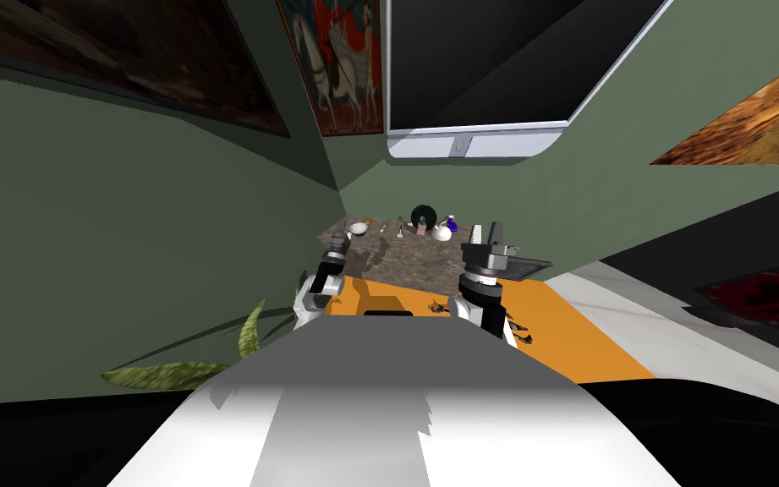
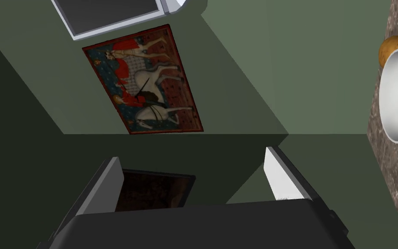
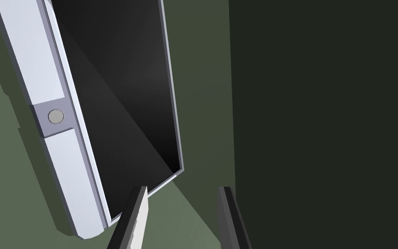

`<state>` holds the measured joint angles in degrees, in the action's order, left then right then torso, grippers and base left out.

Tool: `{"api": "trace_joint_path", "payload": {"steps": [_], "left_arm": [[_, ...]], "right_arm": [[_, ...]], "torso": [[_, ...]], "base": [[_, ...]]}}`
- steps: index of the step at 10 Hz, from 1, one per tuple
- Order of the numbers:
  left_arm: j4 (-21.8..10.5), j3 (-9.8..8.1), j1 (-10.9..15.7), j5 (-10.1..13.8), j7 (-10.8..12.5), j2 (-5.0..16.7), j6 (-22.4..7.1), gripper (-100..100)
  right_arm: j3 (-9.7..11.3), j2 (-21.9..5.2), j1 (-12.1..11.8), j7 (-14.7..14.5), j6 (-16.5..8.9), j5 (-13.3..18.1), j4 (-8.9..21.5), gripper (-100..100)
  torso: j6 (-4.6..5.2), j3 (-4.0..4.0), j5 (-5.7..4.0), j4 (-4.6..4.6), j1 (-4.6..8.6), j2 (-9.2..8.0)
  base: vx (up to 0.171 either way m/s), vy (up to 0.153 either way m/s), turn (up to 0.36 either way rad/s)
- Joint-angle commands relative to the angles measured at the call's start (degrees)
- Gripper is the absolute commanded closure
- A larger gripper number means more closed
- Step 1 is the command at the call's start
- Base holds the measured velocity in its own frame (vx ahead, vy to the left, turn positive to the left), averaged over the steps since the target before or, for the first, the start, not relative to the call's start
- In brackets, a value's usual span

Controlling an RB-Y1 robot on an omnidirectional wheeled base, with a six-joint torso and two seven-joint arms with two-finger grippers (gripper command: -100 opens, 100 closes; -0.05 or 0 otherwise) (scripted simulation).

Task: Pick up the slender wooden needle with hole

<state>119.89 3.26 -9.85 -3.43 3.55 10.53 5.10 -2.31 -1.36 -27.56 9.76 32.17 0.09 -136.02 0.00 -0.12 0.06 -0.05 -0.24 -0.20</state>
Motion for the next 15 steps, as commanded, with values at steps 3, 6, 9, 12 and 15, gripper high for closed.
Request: {"api": "trace_joint_path", "payload": {"steps": [3,6,9,12,15], "left_arm": [[-5.4,0.4,6.0,0.9,-0.2,0.4,-5.4,-100],[-7.8,0.52,9.2,1.4,-0.2,0.6,-10.0,-100],[-13.1,0.72,14.7,2.4,-0.2,0.9,-15.2,-100],[-15.9,0.8,17.9,2.9,-0.2,0.9,-19.3,-100],[-18.8,0.87,20.9,3.4,-0.1,1.0,-23.0,-100]], "right_arm": [[0.0,0.0,0.0,0.0,0.0,0.0,0.0,0],[0.0,0.0,0.0,0.0,0.0,0.0,0.0,0],[0.0,0.0,0.0,0.0,0.0,0.0,0.0,0],[0.0,0.0,0.0,0.0,0.0,0.0,0.0,0],[0.0,0.0,0.0,0.0,0.0,0.0,0.0,0]], "torso": [[0.0,0.04,-0.02,0.01,0.09,0.07],[0.01,0.07,-0.03,0.03,0.13,0.12],[0.0,0.09,-0.03,0.03,0.14,0.15],[-0.01,0.11,-0.05,0.04,0.23,0.19],[-0.02,0.13,-0.06,0.05,0.24,0.22]], "base": [[-0.041,0.042,-0.01],[-0.028,0.029,-0.009],[-0.024,0.026,-0.009],[-0.005,0.005,-0.003],[0.0,0.0,0.0]]}}
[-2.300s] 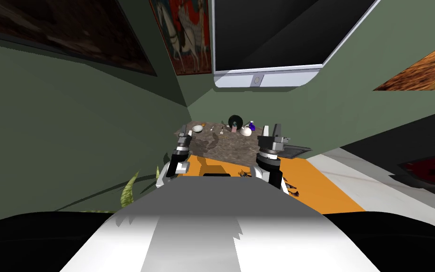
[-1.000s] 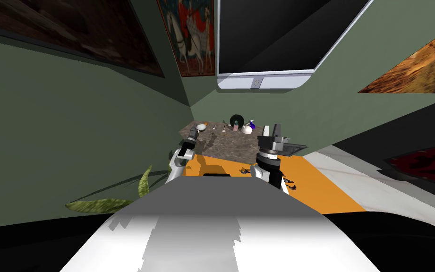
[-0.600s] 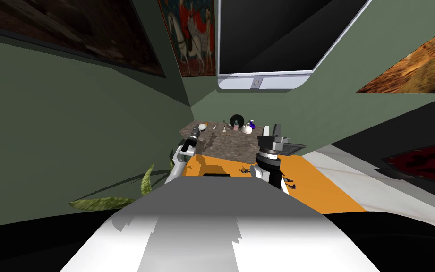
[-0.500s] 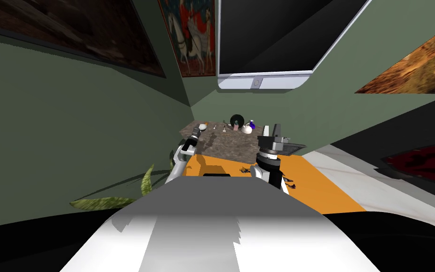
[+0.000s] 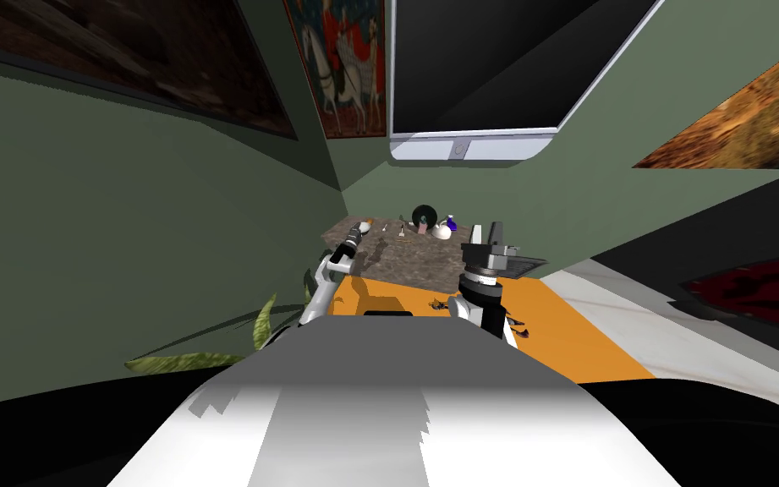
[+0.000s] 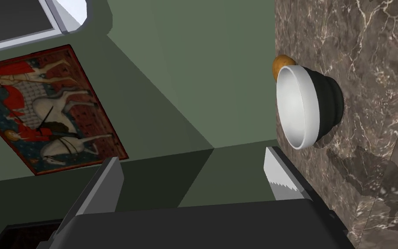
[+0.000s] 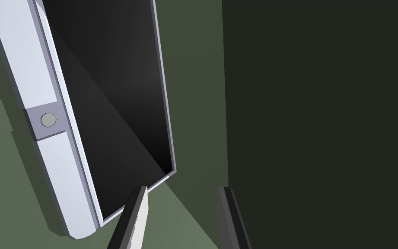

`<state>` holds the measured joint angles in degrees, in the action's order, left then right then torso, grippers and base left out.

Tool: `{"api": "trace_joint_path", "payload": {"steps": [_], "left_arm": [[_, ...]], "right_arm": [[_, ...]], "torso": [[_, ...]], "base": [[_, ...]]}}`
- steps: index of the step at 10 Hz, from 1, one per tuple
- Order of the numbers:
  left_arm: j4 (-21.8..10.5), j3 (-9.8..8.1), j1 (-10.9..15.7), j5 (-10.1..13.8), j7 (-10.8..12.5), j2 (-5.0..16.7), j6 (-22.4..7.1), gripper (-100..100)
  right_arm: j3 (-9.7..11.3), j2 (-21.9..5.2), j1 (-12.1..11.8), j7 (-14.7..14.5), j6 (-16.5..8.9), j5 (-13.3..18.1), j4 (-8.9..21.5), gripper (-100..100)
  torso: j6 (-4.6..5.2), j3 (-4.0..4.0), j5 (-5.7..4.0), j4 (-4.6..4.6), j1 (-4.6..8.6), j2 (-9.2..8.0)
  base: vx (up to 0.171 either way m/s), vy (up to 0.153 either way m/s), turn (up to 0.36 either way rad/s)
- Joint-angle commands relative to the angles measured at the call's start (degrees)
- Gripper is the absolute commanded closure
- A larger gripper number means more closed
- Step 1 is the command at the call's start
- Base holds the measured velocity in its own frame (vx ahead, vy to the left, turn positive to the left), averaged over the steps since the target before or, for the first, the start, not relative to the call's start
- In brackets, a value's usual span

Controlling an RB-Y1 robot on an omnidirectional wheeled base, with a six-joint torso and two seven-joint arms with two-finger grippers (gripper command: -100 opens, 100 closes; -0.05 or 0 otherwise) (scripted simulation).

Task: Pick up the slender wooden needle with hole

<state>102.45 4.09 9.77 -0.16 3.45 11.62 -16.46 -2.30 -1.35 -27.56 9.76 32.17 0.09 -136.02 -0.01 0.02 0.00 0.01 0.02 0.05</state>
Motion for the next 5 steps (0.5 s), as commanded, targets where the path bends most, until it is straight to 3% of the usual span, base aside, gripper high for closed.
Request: {"api": "trace_joint_path", "payload": {"steps": [1,2,4,5], "left_arm": [[-1.3,0.04,1.5,0.2,0.0,-0.1,-2.9,-100],[-3.4,0.1,3.7,0.7,0.0,-0.1,-4.7,-100],[-4.3,0.1,4.4,0.7,0.0,-0.1,-6.9,-100],[-6.9,0.13,6.9,1.2,0.1,-0.1,-8.9,-100]], "right_arm": [[0.0,0.0,0.0,0.0,0.0,0.0,0.0,0],[0.0,0.0,0.0,0.0,0.0,0.0,0.0,0],[0.0,0.0,0.0,0.0,0.0,0.0,0.0,0],[0.0,0.0,0.0,0.0,0.0,0.0,0.0,0]], "torso": [[0.0,0.0,0.0,0.0,0.0,0.0],[-0.01,0.0,0.0,0.0,0.0,0.0],[-0.01,0.03,-0.01,0.01,0.04,0.05],[-0.01,0.01,-0.01,0.01,0.03,0.02]], "base": [[0.005,-0.002,-0.008],[0.014,-0.008,-0.005],[0.011,-0.008,-0.002],[0.017,-0.017,-0.004]]}}
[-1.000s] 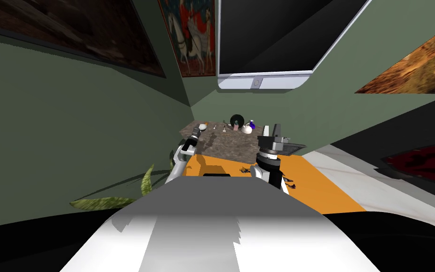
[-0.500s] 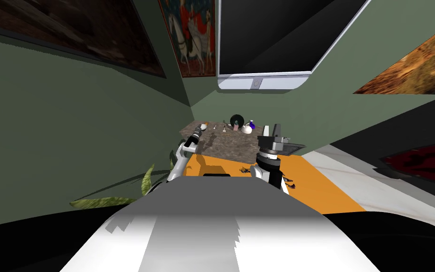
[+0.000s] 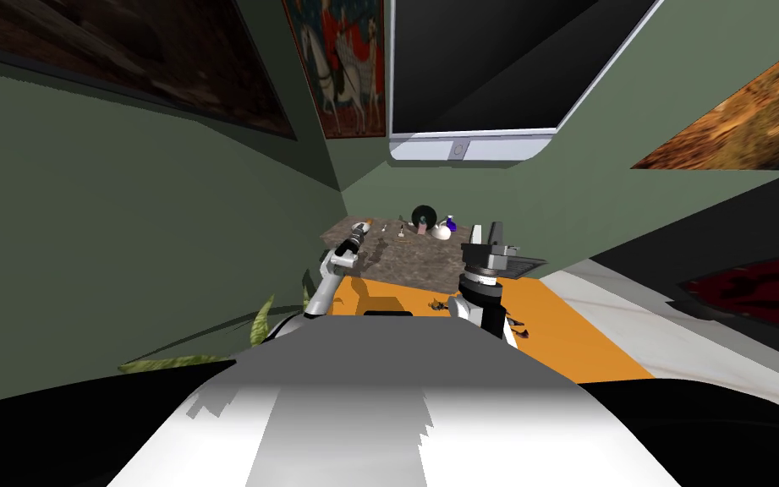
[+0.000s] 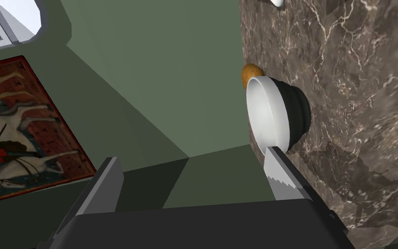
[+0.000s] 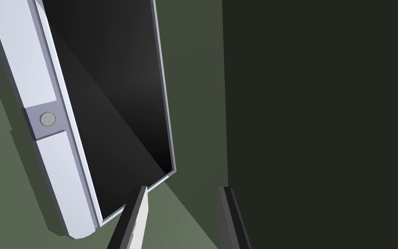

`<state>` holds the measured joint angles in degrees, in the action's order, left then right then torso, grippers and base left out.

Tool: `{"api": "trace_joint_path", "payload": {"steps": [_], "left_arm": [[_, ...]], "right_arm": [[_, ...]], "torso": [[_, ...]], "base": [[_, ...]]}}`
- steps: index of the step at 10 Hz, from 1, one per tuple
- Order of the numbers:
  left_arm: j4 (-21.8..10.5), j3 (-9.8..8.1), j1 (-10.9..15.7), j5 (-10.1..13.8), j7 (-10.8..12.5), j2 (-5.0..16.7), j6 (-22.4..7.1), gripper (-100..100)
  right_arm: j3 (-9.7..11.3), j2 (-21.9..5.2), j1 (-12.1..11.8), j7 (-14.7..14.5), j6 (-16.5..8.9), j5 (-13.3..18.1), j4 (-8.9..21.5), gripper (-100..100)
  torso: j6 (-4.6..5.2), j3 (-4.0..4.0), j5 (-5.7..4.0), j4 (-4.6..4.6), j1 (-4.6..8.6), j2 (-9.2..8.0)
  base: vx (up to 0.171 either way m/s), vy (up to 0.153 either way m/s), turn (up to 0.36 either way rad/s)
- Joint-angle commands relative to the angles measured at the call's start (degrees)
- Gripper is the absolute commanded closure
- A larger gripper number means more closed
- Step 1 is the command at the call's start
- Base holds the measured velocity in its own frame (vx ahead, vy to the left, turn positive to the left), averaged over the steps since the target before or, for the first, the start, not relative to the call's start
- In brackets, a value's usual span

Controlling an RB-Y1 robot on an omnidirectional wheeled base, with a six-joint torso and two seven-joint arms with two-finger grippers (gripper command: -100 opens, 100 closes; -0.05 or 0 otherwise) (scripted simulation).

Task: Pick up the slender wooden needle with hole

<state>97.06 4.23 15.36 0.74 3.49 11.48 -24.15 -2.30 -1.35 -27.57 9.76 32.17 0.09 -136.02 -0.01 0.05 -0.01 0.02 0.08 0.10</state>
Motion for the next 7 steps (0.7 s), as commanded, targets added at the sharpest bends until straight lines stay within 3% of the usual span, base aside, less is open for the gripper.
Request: {"api": "trace_joint_path", "payload": {"steps": [1,2,4,5,6,7], "left_arm": [[-1.9,-0.01,1.8,0.3,0.1,0.0,-2.9,-100],[-4.1,0.01,4.1,0.8,0.1,0.0,-4.6,-100],[-5.0,0.01,4.6,0.8,0.1,0.0,-7.3,-100],[-7.2,0.02,7.2,1.3,0.2,0.0,-9.6,-100],[-8.1,0.02,7.4,1.3,0.2,0.0,-11.2,-100],[-9.8,0.01,9.6,1.8,0.3,-0.1,-13.0,-100]], "right_arm": [[0.0,0.0,0.0,0.0,0.0,0.0,0.0,0],[0.0,0.0,0.0,0.0,0.0,0.0,0.0,0],[0.0,0.0,0.0,0.0,0.0,0.0,0.0,0],[0.0,0.0,0.0,0.0,0.0,0.0,0.0,0],[0.0,0.0,0.0,0.0,0.0,0.0,0.0,0],[0.0,0.0,0.0,0.0,0.0,0.0,0.0,0]], "torso": [[0.0,0.0,0.0,0.0,0.0,0.0],[-0.01,0.01,0.0,0.01,0.01,0.02],[-0.01,0.04,-0.01,0.02,0.04,0.06],[-0.01,0.01,0.0,0.01,0.0,0.01],[0.0,0.05,-0.01,0.02,0.05,0.09],[-0.01,0.06,-0.02,0.03,0.07,0.09]], "base": [[0.024,-0.02,-0.003],[0.035,-0.028,-0.002],[0.025,-0.02,-0.001],[0.044,-0.031,-0.002],[0.043,-0.035,-0.001],[0.054,-0.056,-0.001]]}}
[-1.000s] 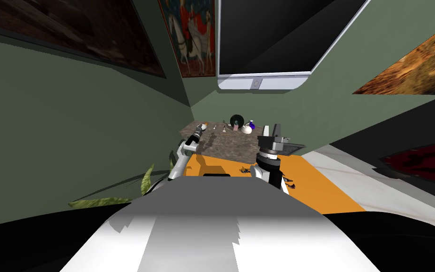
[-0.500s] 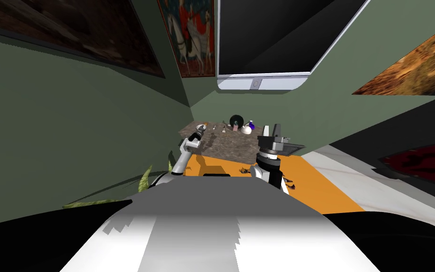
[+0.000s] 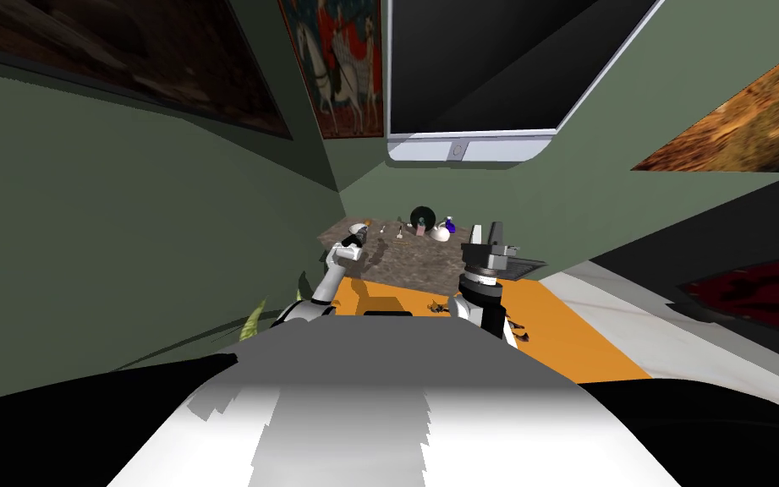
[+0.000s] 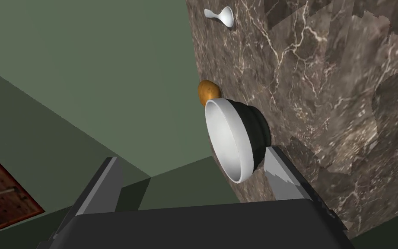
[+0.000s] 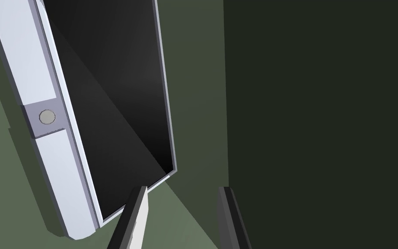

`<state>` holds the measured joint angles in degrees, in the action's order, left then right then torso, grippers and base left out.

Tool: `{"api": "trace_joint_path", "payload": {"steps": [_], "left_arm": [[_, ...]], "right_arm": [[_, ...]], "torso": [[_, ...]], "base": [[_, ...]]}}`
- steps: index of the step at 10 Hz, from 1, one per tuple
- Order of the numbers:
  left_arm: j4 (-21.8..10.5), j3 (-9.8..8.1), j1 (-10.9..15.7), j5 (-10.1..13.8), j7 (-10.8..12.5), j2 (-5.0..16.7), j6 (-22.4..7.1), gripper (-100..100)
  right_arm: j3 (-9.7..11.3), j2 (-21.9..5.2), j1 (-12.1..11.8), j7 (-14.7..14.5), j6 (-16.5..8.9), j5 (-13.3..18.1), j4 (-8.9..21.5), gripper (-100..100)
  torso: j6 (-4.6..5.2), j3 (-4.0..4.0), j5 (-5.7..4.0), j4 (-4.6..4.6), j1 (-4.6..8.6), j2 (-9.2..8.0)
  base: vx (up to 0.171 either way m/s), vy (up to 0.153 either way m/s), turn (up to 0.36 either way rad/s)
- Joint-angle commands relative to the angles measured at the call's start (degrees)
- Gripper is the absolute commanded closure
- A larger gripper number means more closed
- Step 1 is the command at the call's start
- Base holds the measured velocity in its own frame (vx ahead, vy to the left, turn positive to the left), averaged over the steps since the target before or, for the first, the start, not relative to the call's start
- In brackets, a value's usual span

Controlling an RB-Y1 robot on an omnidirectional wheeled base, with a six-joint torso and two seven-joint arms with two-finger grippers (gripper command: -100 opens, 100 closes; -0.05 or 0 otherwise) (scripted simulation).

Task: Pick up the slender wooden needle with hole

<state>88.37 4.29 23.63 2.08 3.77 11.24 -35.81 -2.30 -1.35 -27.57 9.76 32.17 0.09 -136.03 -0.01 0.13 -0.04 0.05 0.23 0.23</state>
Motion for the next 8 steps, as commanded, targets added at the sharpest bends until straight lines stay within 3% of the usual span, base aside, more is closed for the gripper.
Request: {"api": "trace_joint_path", "payload": {"steps": [1,2,3,5,6,7,8], "left_arm": [[-2.6,-0.05,1.8,0.5,0.0,0.2,-2.9,-100],[-2.6,-0.05,1.8,0.5,0.0,0.2,-3.9,-100],[-5.3,-0.07,4.4,1.0,0.1,0.1,-5.6,-100],[-5.7,-0.07,4.4,1.0,0.1,0.1,-8.1,-100],[-8.3,-0.11,6.9,1.5,0.3,0.0,-10.1,-100],[-8.9,-0.11,6.9,1.5,0.3,0.0,-11.9,-100],[-10.8,-0.16,9.3,2.0,0.4,-0.1,-13.6,-100]], "right_arm": [[0.0,0.0,0.0,0.0,0.0,0.0,0.0,0],[0.0,0.0,0.0,0.0,0.0,0.0,0.0,0],[0.0,0.0,0.0,0.0,0.0,0.0,0.0,0],[0.0,0.0,0.0,0.0,0.0,0.0,0.0,0],[0.0,0.0,0.0,0.0,0.0,0.0,0.0,0],[0.0,0.0,0.0,0.0,0.0,0.0,0.0,0],[0.0,0.0,0.0,0.0,0.0,0.0,0.0,0]], "torso": [[0.0,0.0,0.0,0.0,0.0,0.0],[-0.01,0.01,0.0,0.01,-0.01,0.0],[-0.02,-0.04,0.02,-0.01,-0.11,-0.09],[-0.01,-0.02,0.01,0.0,-0.05,-0.05],[-0.02,-0.04,0.02,-0.01,-0.12,-0.09],[0.0,0.03,0.0,0.01,-0.02,0.06],[-0.01,0.05,0.0,0.03,-0.01,0.06]], "base": [[0.051,-0.053,0.002],[0.024,-0.021,0.002],[0.043,-0.036,0.0],[0.037,-0.032,0.001],[0.084,-0.051,0.001],[0.076,-0.053,0.003],[0.059,-0.066,0.004]]}}
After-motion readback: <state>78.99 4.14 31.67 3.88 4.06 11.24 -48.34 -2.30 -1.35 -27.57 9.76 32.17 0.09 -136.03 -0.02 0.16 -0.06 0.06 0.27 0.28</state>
